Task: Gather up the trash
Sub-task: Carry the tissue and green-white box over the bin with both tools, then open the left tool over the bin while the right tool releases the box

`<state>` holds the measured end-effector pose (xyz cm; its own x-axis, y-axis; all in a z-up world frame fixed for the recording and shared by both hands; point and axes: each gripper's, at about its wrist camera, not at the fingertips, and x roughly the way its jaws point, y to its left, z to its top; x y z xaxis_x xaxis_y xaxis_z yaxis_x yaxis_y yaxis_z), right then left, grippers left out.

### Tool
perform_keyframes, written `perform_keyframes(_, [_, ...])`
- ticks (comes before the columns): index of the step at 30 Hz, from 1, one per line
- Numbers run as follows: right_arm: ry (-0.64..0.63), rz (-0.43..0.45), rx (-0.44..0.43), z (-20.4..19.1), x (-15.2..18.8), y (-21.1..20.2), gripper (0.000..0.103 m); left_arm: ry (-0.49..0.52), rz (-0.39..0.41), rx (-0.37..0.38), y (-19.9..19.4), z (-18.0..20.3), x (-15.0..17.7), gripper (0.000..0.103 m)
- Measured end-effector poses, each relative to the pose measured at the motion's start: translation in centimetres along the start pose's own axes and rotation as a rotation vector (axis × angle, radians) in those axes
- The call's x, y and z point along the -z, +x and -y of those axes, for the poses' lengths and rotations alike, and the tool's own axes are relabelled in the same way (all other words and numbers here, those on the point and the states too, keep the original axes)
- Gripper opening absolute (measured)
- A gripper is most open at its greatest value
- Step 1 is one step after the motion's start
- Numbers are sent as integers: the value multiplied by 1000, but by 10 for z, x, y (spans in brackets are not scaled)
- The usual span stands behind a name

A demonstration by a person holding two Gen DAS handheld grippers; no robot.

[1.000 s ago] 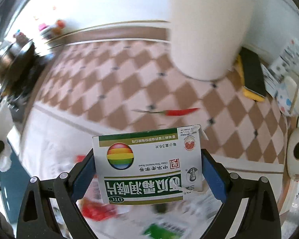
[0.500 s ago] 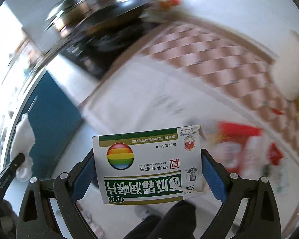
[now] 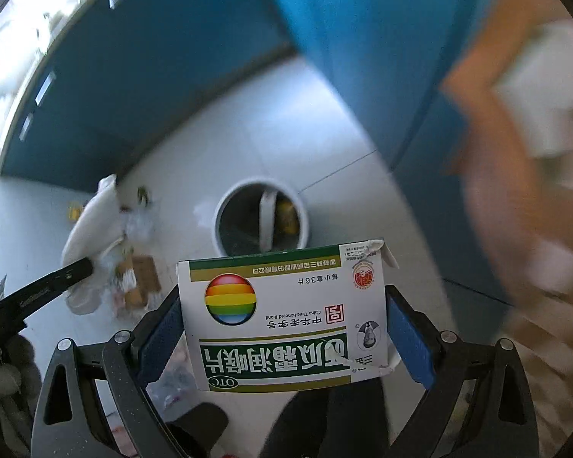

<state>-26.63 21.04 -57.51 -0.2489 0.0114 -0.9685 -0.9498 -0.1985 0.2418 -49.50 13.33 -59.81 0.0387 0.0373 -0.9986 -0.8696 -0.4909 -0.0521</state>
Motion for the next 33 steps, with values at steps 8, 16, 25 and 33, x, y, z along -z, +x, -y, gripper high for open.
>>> perform_keyframes(8, [-101,-112,-32,-12,-31,208,98,-50,-147,65,181,-26,-38,5])
perform_keyframes(16, [-107,-187,-88,17,-46,313,98,-76,-224,94,236,-35,-48,13])
perform_keyframes(25, [-181,-190,-98,-5,-51,340,103,-113,-190,61,226,-58,-45,97])
perform_keyframes(33, [-211,-191,-113,-18,-51,331,103,-122,-116,-23,198,-58,-37,97])
